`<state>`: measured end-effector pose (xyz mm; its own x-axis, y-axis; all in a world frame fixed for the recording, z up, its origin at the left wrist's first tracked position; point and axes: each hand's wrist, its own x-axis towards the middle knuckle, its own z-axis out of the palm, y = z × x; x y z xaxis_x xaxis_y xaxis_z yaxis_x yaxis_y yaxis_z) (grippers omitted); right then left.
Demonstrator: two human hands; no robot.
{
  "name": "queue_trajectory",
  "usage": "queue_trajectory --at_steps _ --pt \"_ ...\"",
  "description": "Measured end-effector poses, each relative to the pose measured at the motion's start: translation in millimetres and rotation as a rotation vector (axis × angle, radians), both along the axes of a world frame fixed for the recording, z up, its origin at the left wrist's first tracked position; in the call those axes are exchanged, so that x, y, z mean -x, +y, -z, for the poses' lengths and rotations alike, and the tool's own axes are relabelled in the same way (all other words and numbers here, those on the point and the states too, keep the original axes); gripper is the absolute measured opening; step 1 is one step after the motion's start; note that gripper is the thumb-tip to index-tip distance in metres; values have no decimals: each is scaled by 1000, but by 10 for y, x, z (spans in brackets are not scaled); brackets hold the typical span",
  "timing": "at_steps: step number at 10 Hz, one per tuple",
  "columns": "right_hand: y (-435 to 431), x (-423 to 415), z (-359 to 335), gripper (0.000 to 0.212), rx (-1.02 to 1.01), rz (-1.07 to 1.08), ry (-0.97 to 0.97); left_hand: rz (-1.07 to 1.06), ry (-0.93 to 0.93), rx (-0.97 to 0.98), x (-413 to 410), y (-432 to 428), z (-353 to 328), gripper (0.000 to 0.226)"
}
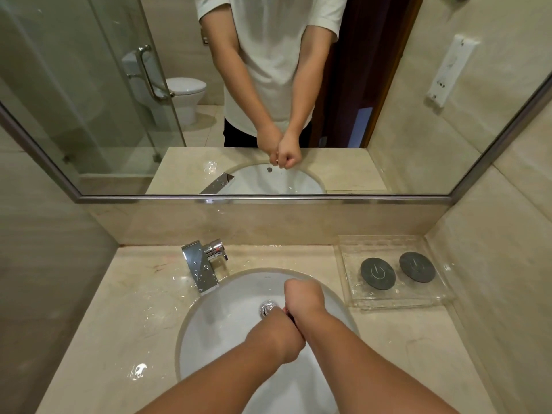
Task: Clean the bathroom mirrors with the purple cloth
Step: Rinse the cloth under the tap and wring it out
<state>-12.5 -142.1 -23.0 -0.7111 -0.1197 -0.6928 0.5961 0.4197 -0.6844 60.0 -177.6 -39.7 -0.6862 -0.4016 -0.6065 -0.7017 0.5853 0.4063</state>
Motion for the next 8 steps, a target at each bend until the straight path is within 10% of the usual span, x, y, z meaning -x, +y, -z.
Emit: queue_trajectory --at_steps 3,8 --pt "-114 -17 20 19 -47 -85 106 232 6 -6 -11 -115 -13 14" --pt "134 77 -243 42 724 -94 -190 -433 617 -373 -56 -619 -653 31"
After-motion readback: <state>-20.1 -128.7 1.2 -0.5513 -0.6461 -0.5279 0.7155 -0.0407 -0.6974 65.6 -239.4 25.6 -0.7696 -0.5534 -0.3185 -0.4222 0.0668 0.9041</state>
